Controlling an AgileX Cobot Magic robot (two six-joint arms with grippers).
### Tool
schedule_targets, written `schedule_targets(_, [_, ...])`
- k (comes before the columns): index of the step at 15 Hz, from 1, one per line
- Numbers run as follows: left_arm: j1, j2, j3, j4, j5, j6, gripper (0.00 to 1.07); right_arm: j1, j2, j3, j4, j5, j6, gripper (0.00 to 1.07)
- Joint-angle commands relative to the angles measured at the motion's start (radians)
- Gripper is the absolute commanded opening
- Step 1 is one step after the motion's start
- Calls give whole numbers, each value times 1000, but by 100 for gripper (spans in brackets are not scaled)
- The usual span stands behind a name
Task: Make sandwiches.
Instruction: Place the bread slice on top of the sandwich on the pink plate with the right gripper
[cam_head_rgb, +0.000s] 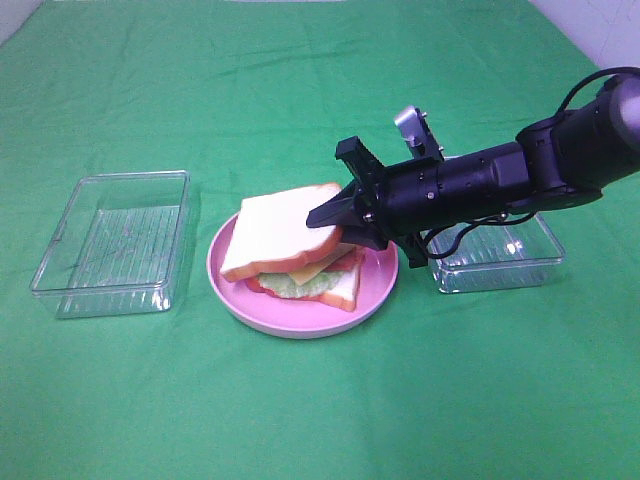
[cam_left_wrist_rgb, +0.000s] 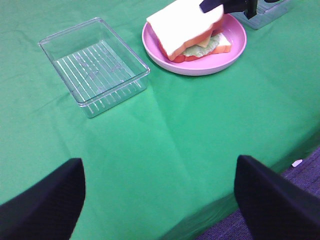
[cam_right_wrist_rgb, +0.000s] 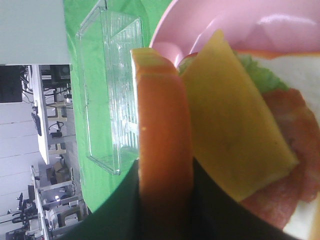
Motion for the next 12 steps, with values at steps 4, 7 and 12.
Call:
schedule_targets(4, [-8,-5,0,-8,-11,0,78,1,-4,-6,0,-2,-11,55])
schedule_targets(7, [-8,-5,0,-8,-11,0,78,1,-5,-6,-28,-2,-11,73])
schedule_targets(12, [-8,-5,0,-8,-11,0,78,1,-101,-6,-261,-115,134,73])
